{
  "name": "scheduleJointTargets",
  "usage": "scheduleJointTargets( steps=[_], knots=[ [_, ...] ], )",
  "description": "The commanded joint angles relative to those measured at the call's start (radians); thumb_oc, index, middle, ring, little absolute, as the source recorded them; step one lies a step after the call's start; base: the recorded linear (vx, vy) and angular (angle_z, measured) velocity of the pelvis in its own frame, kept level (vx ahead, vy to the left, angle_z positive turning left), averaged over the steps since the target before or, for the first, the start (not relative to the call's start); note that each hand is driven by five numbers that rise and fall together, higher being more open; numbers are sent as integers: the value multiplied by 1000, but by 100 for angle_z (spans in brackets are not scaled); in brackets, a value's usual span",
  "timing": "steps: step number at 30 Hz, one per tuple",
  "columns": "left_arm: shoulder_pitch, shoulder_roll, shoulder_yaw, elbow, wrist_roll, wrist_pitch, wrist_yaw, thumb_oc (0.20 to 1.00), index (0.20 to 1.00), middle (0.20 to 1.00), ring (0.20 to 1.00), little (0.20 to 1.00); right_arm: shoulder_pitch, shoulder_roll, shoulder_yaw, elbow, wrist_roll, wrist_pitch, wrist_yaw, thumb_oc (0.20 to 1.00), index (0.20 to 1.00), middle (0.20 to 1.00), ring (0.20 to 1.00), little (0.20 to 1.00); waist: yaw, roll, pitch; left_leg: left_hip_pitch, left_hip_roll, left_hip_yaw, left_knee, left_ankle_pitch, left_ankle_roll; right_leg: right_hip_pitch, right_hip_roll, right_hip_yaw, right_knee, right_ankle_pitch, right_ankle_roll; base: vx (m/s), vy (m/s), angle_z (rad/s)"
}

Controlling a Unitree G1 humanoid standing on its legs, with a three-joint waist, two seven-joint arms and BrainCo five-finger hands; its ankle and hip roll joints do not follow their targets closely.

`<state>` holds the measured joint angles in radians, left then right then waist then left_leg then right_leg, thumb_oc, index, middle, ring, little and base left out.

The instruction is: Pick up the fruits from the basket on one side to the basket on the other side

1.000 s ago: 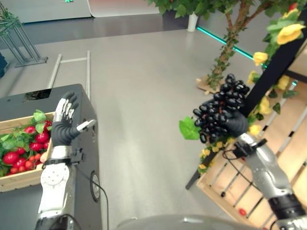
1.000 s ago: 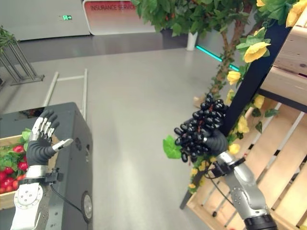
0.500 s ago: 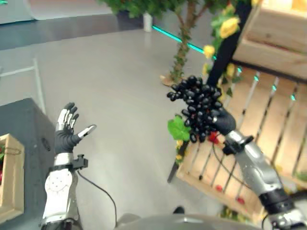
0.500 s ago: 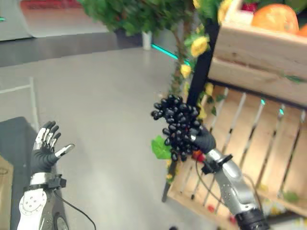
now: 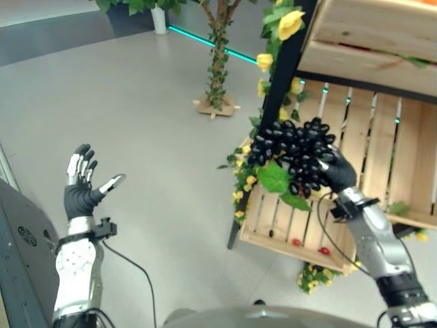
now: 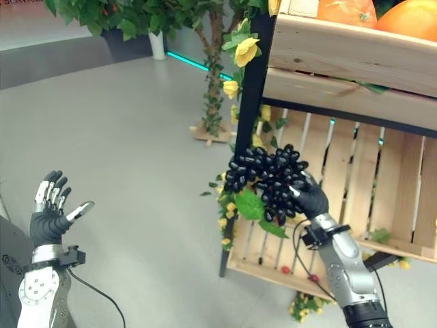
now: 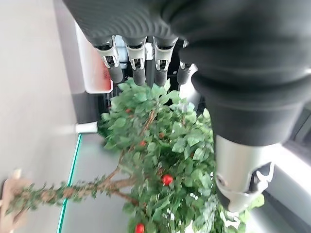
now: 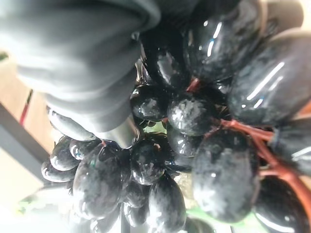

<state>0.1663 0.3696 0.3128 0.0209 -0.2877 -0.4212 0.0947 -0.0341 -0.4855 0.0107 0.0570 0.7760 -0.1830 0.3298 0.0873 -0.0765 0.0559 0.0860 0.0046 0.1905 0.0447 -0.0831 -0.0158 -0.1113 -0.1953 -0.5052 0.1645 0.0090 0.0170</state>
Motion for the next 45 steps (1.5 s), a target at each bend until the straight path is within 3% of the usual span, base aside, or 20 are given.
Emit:
scheduleJointTargets(
  steps=[1, 21, 26, 36, 37, 41, 44, 45],
  knots=[
    [-38, 44, 35, -14, 45, -49, 34, 1000, 1000, 1000, 1000, 1000, -66, -10, -84, -24, 21, -65, -7, 200, 200, 200, 200, 200, -13, -19, -23, -42, -53, 4, 103, -101, -1, 72, -58, -46, -76, 56, 110, 3, 50, -7],
    [-26, 39, 106, 30, 54, -36, 62, 1000, 1000, 1000, 1000, 1000, 138, 55, -293, -8, -74, -89, -58, 200, 200, 200, 200, 200, -86, -5, -9, -2, -99, 23, 96, -124, 47, 32, -141, -29, 37, 92, 139, -9, 56, -6],
    [3, 10, 115, 45, 50, -29, 50, 1000, 1000, 1000, 1000, 1000, 190, 108, -331, 6, -105, -105, -90, 200, 200, 200, 200, 200, -101, 1, 1, 4, -109, 32, 98, -129, 54, 27, -153, -27, 41, 94, 138, 6, 11, -5],
    [26, -13, 103, 84, 61, -25, 54, 1000, 1000, 1000, 1000, 1000, 240, 143, -328, 66, -181, -103, -136, 200, 200, 200, 200, 200, -121, 12, 3, 7, -119, 54, 99, -130, 59, 31, -166, -29, 18, 116, 142, 1, -19, -9],
    [29, -14, 103, 90, 63, -23, 55, 1000, 1000, 1000, 1000, 1000, 246, 147, -327, 77, -191, -106, -143, 200, 200, 200, 200, 200, -122, 20, 0, 16, -113, 41, 98, -147, 56, 37, -157, -10, 22, 102, 158, 52, -31, -7],
    [34, -13, 96, 93, 85, -24, 65, 1000, 1000, 1000, 1000, 1000, 268, 150, -315, 118, -216, -104, -145, 200, 200, 200, 200, 200, -127, 16, 8, 11, -117, 63, 91, -123, 58, 40, -166, -35, 3, 125, 145, -32, -27, -12],
    [35, -15, 95, 96, 91, -24, 67, 1000, 1000, 1000, 1000, 1000, 297, 160, -299, 140, -228, -95, -131, 200, 200, 200, 200, 200, -132, 23, 6, 21, -109, 48, 85, -138, 52, 46, -154, -16, 7, 109, 162, 10, -21, -13],
    [37, -17, 96, 87, 92, -23, 66, 1000, 1000, 1000, 1000, 1000, 306, 161, -300, 143, -230, -92, -127, 200, 200, 200, 200, 200, -134, 15, 10, 12, -115, 64, 85, -118, 56, 41, -164, -37, 2, 124, 146, -6, -17, -13]
  ],
)
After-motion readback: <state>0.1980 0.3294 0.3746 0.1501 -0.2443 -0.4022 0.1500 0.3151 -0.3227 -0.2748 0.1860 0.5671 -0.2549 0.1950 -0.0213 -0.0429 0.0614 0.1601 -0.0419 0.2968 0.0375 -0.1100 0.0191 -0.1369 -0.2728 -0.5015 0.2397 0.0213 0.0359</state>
